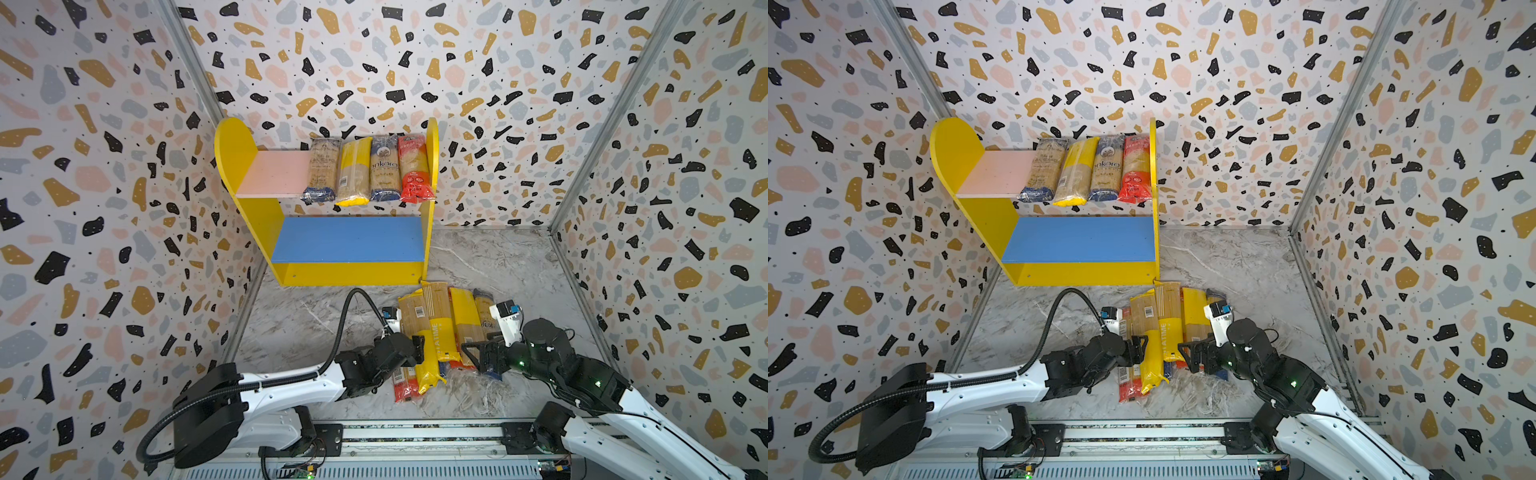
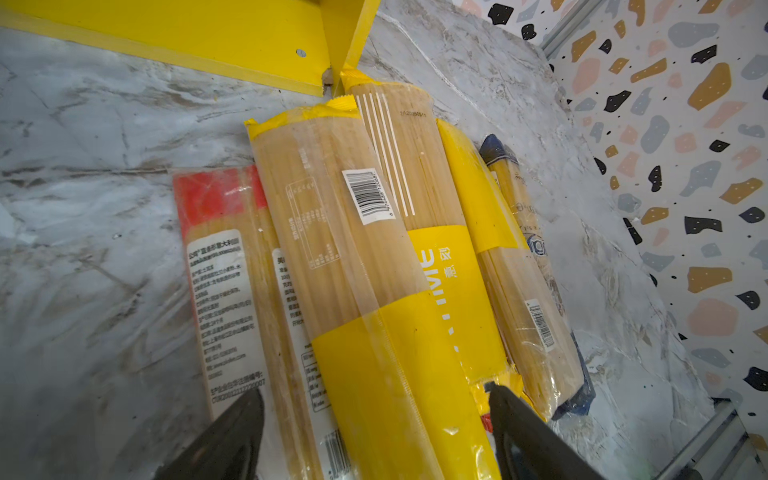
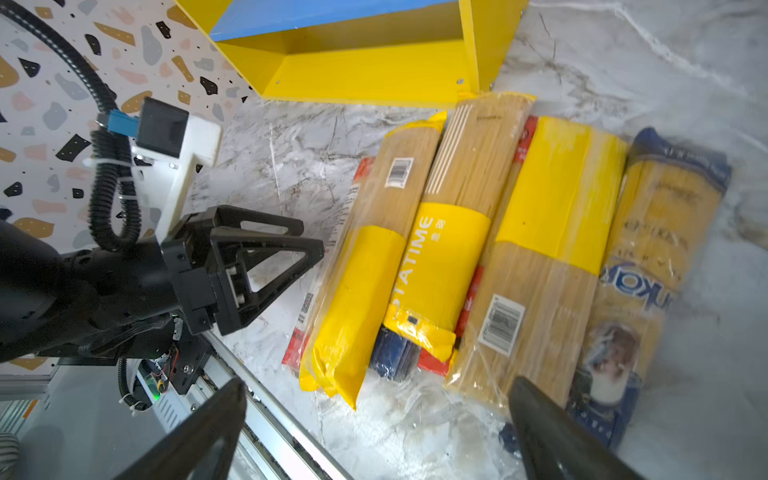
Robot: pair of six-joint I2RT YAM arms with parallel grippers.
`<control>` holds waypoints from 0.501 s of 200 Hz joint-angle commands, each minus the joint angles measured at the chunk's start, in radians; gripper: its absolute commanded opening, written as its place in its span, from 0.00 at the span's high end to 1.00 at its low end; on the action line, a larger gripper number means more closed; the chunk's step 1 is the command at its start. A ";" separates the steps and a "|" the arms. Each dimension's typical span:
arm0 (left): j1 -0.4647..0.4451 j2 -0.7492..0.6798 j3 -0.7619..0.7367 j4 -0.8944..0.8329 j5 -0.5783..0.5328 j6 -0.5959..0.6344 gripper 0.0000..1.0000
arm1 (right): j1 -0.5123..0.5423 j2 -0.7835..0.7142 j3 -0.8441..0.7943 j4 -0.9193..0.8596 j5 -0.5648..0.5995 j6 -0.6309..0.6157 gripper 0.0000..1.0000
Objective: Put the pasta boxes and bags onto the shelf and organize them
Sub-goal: 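Open the left gripper and lower it to the yellow-banded packages on the table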
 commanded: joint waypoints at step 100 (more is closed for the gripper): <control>-0.097 0.231 0.134 -0.059 -0.039 -0.121 0.15 | 0.034 -0.069 -0.031 -0.049 0.044 0.079 0.01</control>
